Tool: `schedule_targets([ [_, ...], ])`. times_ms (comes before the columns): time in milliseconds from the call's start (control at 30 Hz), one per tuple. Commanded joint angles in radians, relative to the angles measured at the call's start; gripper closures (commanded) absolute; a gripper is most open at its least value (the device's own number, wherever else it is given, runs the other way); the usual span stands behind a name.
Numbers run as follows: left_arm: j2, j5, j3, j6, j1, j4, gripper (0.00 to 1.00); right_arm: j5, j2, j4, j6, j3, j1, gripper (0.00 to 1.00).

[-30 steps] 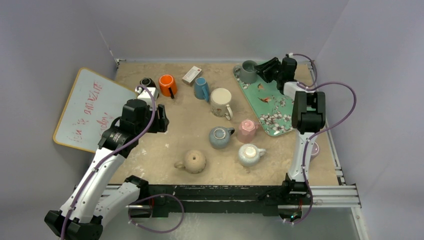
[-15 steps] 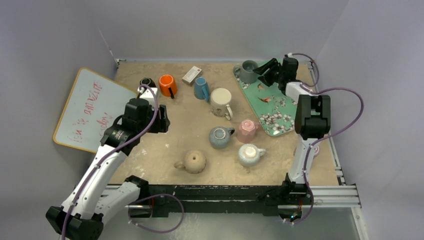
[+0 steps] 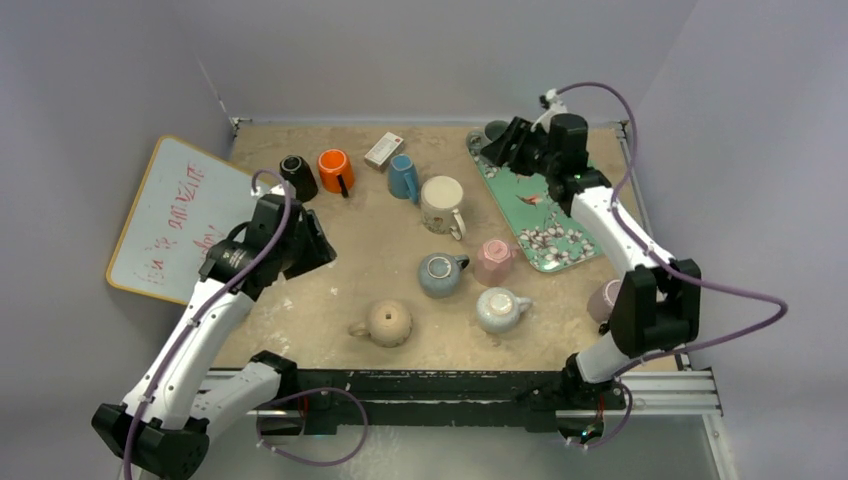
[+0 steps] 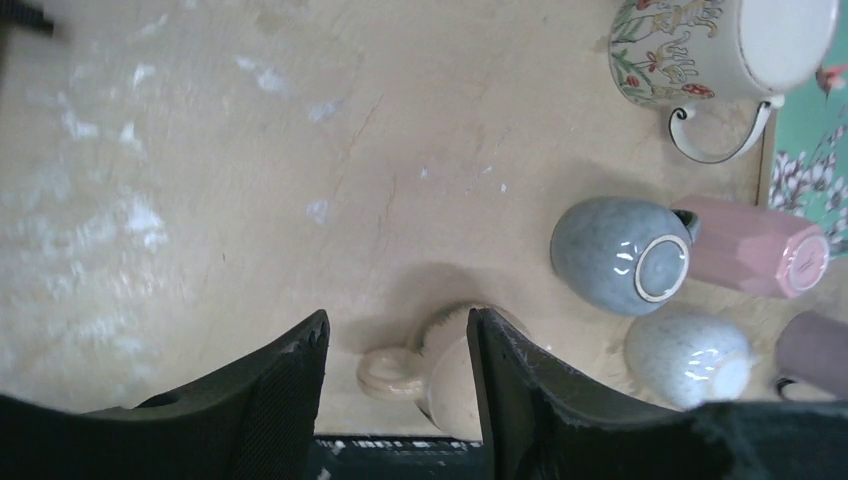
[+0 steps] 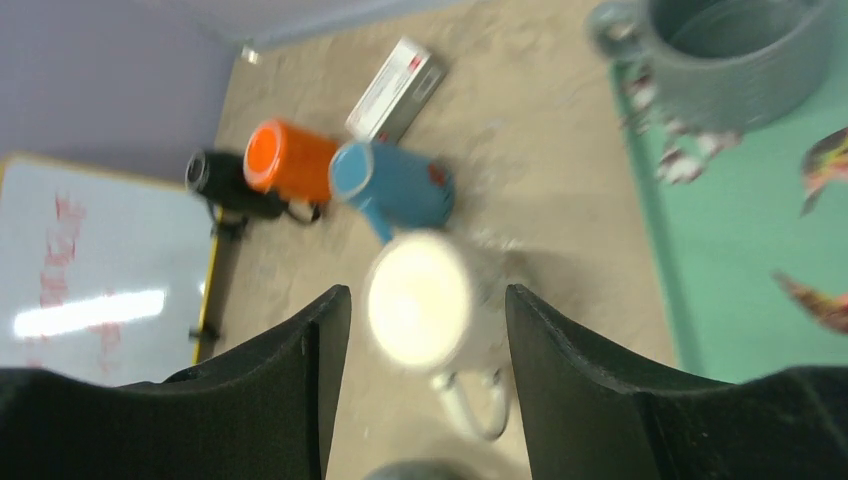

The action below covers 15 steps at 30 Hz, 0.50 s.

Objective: Turn the mug right side up
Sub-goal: Place the cup on the tray, then turn over the cup at the corner of the board.

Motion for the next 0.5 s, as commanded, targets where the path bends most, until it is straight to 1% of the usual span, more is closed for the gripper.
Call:
schedule_targets([
  [0,-0.012,-0.014,0.056,-0.351,0.003,-0.2,0.49,0.086,-0.121,-0.054,-0.107,-0.098,0.12,0.39],
  [100,-0.044,0.08,-0.001,-0.376,0.003,-0.158,0.5,0.094,-0.18,-0.054,-0.131,-0.151,0.2,0.39],
  [133,-0.051,0.09,-0.018,-0.41,0.003,-0.171,0.5,0.096,-0.207,-0.054,-0.146,-0.177,0.235,0.39],
  [233,-0.06,0.102,-0.057,-0.581,0.003,-0.274,0.5,0.12,-0.268,-0.087,-0.163,-0.227,0.291,0.39],
  [333,-0.064,0.168,-0.077,-0.706,0.003,-0.349,0.51,0.132,-0.327,-0.107,-0.158,-0.285,0.31,0.39],
  [467,-0.107,0.21,-0.11,-0.829,0.003,-0.361,0.52,0.134,-0.404,-0.11,-0.154,-0.348,0.317,0.4],
])
